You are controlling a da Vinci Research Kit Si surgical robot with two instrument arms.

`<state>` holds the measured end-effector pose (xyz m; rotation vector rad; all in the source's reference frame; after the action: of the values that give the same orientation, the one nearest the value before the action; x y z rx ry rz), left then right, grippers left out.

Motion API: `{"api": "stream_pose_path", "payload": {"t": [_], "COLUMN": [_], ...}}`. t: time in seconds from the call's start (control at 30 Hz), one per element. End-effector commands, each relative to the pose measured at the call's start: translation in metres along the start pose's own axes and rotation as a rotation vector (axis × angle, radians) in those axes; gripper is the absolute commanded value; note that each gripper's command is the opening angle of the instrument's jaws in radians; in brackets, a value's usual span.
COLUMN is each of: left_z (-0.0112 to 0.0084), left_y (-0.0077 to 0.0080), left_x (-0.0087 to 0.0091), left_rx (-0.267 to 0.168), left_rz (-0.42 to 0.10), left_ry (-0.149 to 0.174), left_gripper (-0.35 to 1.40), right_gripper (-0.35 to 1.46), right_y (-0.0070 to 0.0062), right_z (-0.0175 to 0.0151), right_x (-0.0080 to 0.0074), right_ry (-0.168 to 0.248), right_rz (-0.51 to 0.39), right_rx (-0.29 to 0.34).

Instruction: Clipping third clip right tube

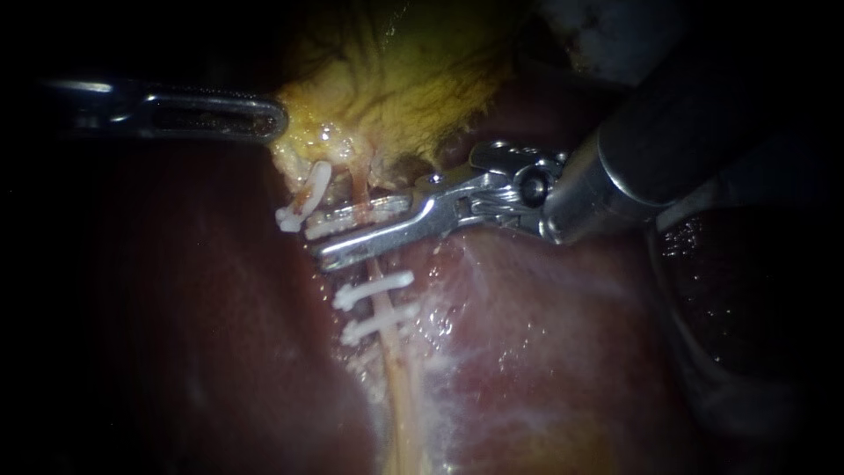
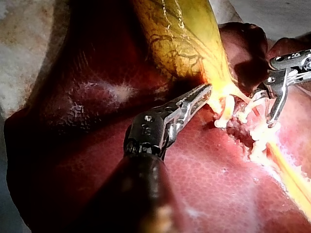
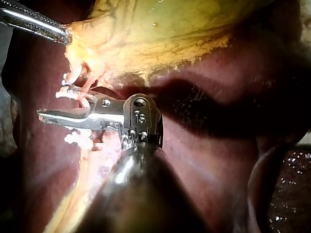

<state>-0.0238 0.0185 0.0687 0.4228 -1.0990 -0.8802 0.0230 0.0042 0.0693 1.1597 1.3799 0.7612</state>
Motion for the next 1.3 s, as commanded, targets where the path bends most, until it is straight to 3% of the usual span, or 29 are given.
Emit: {"api": "stream_pose_path", "payload": {"t": [0.03, 0.37, 0.5, 0.8, 1.3], "left_z": [0.0, 0.0, 0.0, 0.0, 0.0], "left_y": [0.0, 0.0, 0.0001, 0.0001, 0.0001], "left_x": [0.0, 0.0, 0.0, 0.0, 0.0], "left_rx": [0.0, 0.0, 0.0, 0.0, 0.0], "left_rz": [0.0, 0.0, 0.0, 0.0, 0.0], "left_ry": [0.0, 0.0, 0.0, 0.0, 0.0], "left_gripper": [-0.35, -0.35, -0.35, -0.35, -0.35], "right_gripper": [0.45, 0.26, 0.08, -0.35, -0.35], "right_y": [-0.0001, 0.0001, 0.0002, 0.0009, 0.0019], "right_z": [0.0001, 0.0005, 0.0005, 0.0004, 0.0001], "right_x": [0.0003, 0.0011, 0.0012, 0.0014, 0.0012], "right_ry": [0.004, 0.02, -0.01, -0.002, -0.013], "right_rz": [-0.009, -0.081, -0.109, -0.115, -0.096], "right_rx": [0.0, 0.007, 0.041, 0.034, 0.032]}}
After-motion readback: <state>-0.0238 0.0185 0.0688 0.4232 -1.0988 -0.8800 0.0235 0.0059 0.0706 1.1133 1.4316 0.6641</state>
